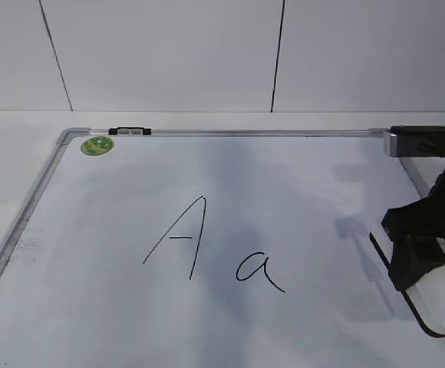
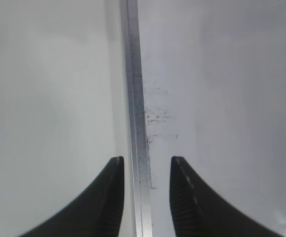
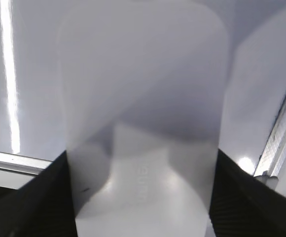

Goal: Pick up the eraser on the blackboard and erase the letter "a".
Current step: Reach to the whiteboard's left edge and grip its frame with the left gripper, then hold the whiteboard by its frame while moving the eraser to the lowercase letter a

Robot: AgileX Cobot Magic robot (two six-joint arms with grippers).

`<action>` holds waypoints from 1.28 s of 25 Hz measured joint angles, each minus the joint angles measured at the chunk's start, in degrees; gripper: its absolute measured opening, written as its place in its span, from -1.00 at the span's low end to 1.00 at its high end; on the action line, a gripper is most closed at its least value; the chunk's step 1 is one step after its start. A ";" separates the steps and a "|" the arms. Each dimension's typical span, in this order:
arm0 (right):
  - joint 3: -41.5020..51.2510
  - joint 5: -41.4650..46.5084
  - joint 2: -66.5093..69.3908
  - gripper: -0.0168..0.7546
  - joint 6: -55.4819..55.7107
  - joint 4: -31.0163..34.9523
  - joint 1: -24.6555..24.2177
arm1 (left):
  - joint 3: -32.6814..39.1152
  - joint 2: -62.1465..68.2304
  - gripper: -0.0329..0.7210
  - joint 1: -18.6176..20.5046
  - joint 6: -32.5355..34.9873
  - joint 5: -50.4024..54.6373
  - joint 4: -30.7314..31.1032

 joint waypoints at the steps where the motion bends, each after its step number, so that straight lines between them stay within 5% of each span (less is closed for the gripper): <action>1: 0.00 0.00 0.00 0.49 -0.11 0.00 0.00 | -0.47 1.46 -0.28 0.00 0.00 -0.10 -0.26; 32: 0.00 -0.13 0.00 0.49 -1.64 0.34 0.08 | -12.41 24.84 -0.28 0.00 -0.08 0.26 -1.84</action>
